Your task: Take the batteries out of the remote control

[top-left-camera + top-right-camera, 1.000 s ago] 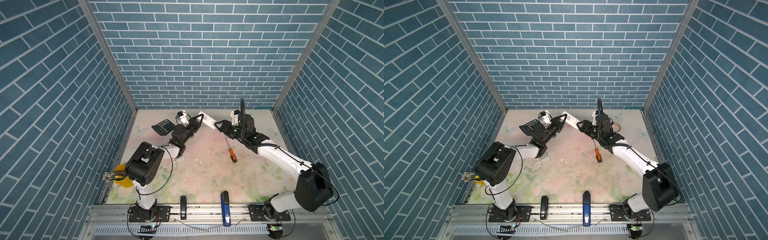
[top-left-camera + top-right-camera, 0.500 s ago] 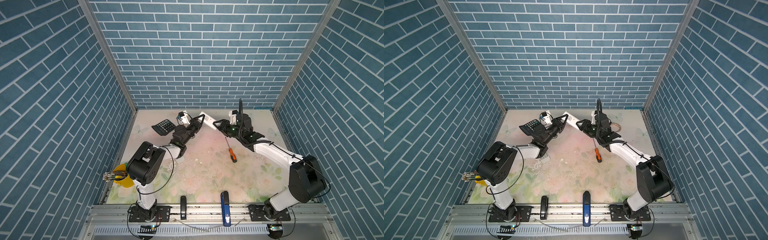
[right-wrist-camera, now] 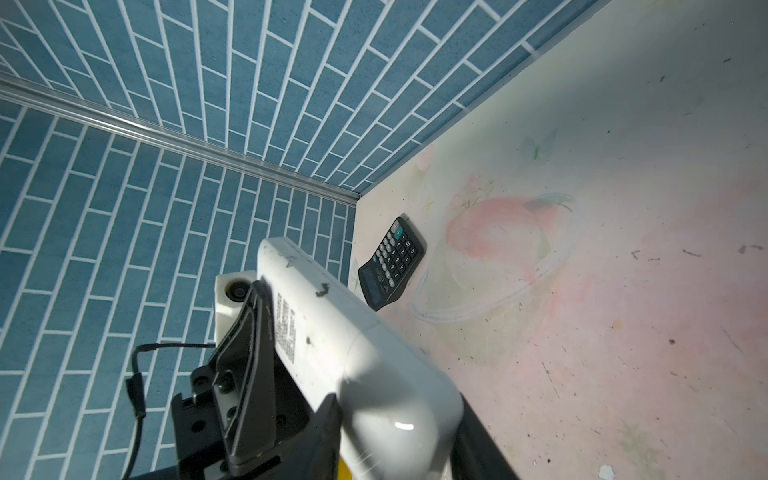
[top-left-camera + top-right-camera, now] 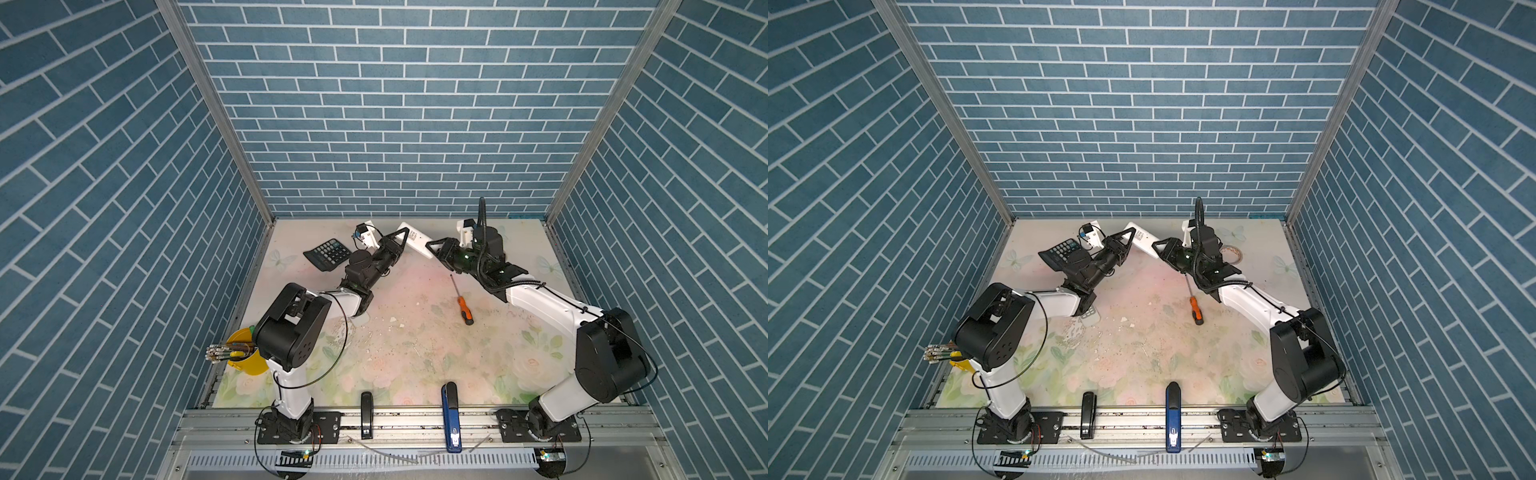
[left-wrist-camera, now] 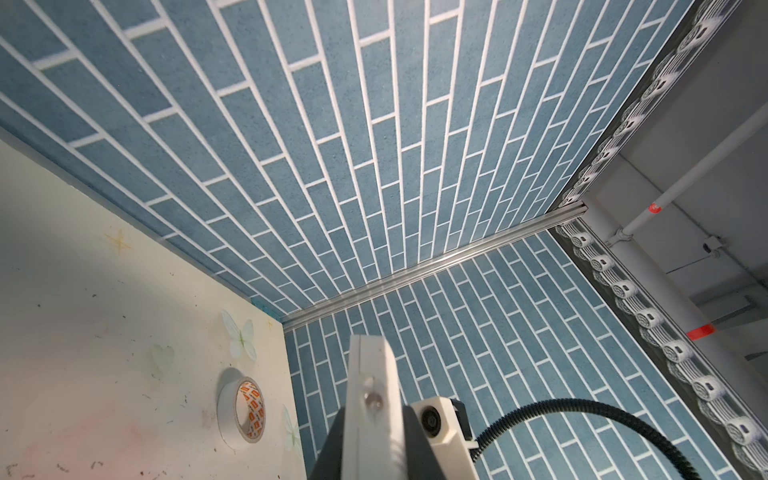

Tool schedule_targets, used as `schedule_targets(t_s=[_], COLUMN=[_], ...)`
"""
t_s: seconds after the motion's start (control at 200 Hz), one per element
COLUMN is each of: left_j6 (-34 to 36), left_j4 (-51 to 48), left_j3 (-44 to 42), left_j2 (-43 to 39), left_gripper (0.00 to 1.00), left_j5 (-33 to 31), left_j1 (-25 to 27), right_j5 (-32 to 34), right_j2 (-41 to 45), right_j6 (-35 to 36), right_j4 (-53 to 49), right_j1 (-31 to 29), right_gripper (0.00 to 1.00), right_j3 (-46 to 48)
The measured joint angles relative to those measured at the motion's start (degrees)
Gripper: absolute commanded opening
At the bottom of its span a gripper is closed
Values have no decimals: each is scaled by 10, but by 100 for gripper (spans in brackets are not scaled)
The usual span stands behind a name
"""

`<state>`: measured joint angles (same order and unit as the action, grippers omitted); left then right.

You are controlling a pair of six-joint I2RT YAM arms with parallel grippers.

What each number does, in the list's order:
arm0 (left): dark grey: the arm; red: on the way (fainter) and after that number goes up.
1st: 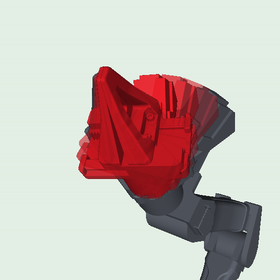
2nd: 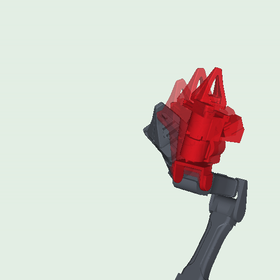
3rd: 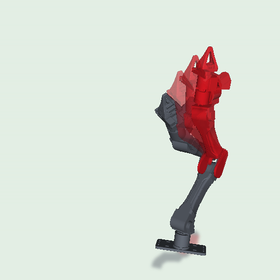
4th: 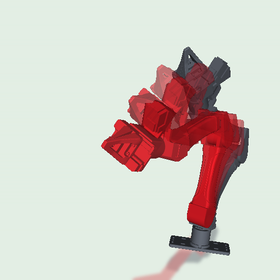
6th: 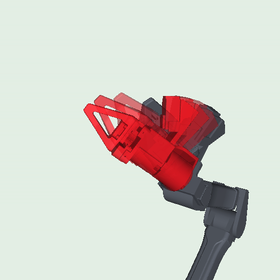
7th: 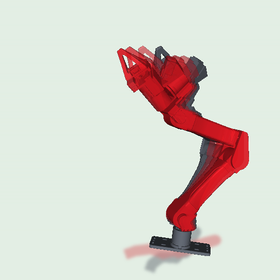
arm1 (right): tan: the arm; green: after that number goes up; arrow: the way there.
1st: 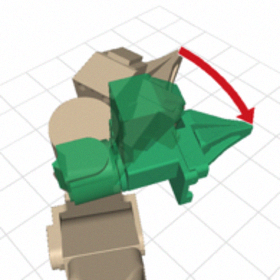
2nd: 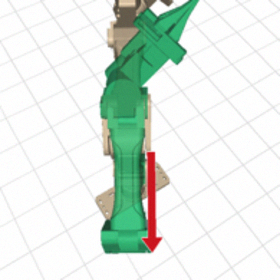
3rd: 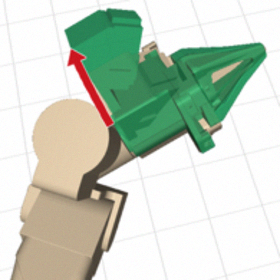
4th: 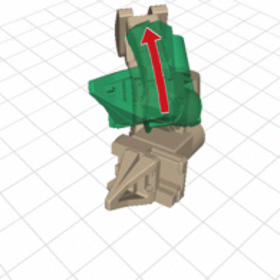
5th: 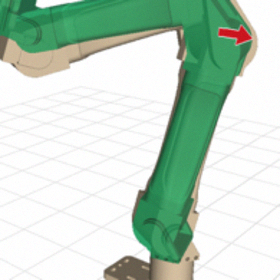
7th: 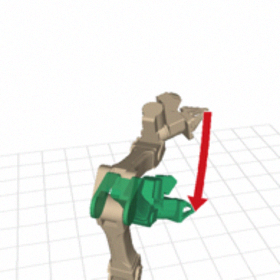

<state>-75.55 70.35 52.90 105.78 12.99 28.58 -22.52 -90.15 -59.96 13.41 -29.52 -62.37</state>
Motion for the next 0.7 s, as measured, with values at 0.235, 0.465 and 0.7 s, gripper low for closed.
schedule_targets(t_s=[0.235, 0.465, 0.7], left_j6=[-12, -9, -3], left_j4=[3, 6, 7], left_j3=[1, 4, 4], left_j2=[0, 0, 0], left_gripper=[0, 0, 0], left_j5=[-8, 1, 2], left_j1=[-2, 0, -5], right_j5=[-8, -9, -9], right_j2=[0, 0, 2], right_j6=[-21, -12, -8], right_j4=[16, 12, 4], right_j1=[4, 4, 4], right_gripper=[33, 46, 43], right_j3=[0, 0, 0])
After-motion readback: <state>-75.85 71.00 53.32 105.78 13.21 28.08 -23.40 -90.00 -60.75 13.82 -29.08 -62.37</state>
